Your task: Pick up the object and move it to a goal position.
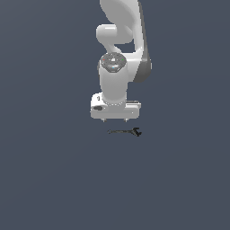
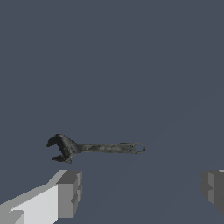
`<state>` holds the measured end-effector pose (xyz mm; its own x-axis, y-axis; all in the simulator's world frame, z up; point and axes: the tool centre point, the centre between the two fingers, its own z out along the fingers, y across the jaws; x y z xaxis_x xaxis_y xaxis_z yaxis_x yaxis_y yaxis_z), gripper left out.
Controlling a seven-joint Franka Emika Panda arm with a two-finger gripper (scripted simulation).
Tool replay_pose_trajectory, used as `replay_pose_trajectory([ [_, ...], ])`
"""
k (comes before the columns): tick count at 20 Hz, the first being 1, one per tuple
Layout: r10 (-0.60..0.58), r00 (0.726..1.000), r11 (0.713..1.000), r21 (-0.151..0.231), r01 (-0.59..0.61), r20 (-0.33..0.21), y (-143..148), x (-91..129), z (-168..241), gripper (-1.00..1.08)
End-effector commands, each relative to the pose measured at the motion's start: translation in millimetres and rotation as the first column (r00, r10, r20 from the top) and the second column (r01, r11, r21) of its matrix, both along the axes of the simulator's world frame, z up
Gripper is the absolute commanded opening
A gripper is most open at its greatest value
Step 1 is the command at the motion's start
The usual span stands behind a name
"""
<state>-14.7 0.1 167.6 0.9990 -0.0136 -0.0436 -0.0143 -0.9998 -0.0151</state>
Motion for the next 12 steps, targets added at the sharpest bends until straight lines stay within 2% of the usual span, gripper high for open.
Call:
replay_pose_trajectory([
  [1, 0.02, 1.0, 1.0, -0.001, -0.02, 0.0, 0, 0, -2, 1.0],
  [7, 0.108, 0.994, 0.994, -0.004, -0.108, 0.002, 3, -2, -10, 1.0],
  [12, 0.219, 0.976, 0.976, -0.007, -0.219, 0.004, 5, -5, -19, 1.0],
])
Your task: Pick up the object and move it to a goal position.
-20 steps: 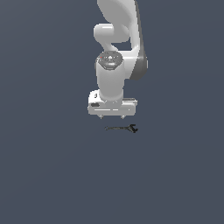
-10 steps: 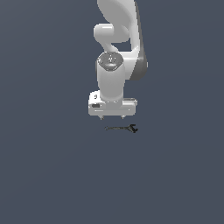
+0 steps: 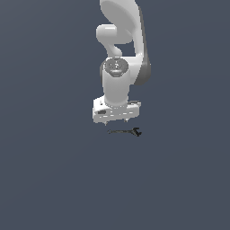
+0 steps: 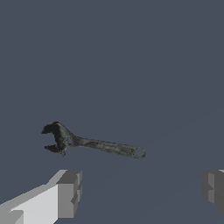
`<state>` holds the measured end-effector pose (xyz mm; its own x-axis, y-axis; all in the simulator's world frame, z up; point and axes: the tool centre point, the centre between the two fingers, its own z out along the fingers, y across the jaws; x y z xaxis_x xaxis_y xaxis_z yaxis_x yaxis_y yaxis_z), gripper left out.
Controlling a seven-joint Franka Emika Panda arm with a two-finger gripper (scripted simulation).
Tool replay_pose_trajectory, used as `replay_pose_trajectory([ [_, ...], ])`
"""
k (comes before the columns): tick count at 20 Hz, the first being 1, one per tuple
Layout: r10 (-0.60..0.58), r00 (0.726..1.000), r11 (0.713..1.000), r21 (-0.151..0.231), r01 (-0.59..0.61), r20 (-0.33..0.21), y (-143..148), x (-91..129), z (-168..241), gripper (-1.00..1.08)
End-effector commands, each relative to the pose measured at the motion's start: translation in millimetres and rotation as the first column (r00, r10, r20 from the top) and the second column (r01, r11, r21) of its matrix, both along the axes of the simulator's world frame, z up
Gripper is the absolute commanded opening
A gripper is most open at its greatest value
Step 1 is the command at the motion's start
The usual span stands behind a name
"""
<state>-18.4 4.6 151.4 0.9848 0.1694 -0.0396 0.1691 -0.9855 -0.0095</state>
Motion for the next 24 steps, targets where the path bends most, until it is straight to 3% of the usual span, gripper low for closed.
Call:
replay_pose_trajectory([
  [1, 0.064, 0.998, 0.998, -0.001, -0.064, 0.001, 2, -1, -5, 1.0],
  [6, 0.215, 0.977, 0.977, -0.003, -0.215, 0.003, 6, -5, -18, 1.0],
  [12, 0.395, 0.919, 0.919, -0.004, -0.395, 0.006, 13, -10, -33, 1.0],
  [18, 0.561, 0.827, 0.828, -0.003, -0.561, 0.01, 20, -15, -48, 1.0],
  [24, 0.708, 0.706, 0.706, -0.002, -0.708, 0.015, 28, -21, -62, 1.0],
])
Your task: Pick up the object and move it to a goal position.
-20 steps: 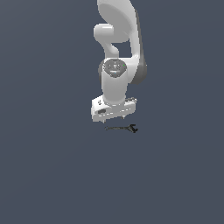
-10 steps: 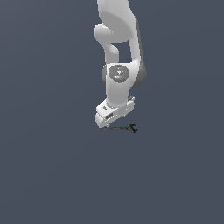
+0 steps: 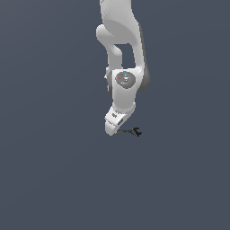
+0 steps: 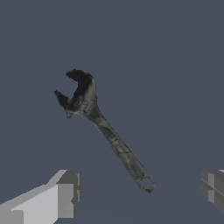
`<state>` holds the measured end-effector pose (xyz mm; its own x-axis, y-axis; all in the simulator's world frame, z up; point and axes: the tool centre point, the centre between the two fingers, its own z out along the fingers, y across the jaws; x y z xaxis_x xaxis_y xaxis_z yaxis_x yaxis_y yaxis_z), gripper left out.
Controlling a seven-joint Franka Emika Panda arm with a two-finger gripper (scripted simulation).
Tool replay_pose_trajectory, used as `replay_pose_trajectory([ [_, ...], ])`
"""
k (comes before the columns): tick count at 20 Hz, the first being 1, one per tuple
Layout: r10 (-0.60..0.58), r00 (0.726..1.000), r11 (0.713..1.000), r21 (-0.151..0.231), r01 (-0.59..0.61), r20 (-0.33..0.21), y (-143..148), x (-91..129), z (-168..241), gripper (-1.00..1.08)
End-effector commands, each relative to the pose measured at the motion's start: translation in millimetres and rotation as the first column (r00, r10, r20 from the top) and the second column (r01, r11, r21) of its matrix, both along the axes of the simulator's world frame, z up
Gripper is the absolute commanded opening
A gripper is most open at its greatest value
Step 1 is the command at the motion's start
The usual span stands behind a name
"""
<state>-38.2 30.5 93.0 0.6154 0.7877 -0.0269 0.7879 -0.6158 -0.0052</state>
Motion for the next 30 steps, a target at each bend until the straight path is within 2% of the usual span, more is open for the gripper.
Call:
replay_pose_trajectory([
  [1, 0.082, 0.997, 0.997, 0.002, -0.082, 0.002, 4, -3, -6, 1.0],
  [5, 0.208, 0.978, 0.978, 0.007, -0.208, 0.005, 10, -7, -15, 1.0],
  [10, 0.345, 0.938, 0.938, 0.012, -0.345, 0.011, 17, -12, -24, 1.0],
  [19, 0.486, 0.874, 0.874, 0.017, -0.486, 0.019, 25, -18, -34, 1.0],
  [24, 0.51, 0.86, 0.86, 0.018, -0.511, 0.021, 27, -19, -35, 1.0],
  [30, 0.507, 0.862, 0.862, 0.018, -0.507, 0.02, 26, -19, -40, 1.0],
])
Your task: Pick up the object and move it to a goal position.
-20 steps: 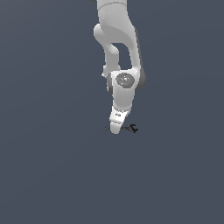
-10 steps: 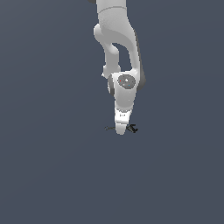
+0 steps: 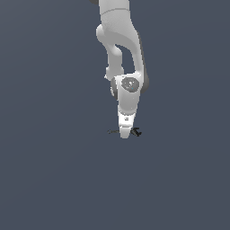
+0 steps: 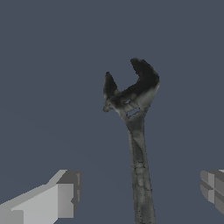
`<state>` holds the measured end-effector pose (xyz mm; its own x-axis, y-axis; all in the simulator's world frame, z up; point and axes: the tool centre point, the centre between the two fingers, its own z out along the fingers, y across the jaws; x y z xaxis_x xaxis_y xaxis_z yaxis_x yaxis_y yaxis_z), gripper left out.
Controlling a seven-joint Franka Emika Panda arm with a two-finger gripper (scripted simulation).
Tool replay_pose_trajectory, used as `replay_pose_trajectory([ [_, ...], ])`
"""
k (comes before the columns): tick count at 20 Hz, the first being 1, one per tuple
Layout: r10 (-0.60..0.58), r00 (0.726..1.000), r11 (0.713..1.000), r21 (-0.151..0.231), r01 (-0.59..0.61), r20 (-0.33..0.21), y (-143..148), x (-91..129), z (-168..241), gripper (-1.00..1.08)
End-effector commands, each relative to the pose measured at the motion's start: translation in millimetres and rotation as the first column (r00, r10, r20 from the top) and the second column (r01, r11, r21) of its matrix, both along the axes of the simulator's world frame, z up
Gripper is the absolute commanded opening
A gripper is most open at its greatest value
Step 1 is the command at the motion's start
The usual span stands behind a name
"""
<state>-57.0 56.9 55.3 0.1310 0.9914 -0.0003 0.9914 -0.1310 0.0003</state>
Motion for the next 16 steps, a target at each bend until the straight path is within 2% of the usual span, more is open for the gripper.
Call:
replay_pose_trajectory([
  [1, 0.001, 1.0, 1.0, 0.0, -0.001, -0.001, 0, 0, -6, 1.0],
  [9, 0.005, 1.0, 1.0, 0.0, -0.005, -0.001, 0, -1, -41, 1.0],
  [14, 0.005, 1.0, 1.0, 0.0, -0.005, -0.001, 0, -1, -48, 1.0],
  [15, 0.005, 1.0, 1.0, 0.0, -0.005, -0.001, 0, -1, -48, -1.0],
  [16, 0.005, 1.0, 1.0, 0.0, -0.005, -0.001, 0, -1, -48, -1.0],
])
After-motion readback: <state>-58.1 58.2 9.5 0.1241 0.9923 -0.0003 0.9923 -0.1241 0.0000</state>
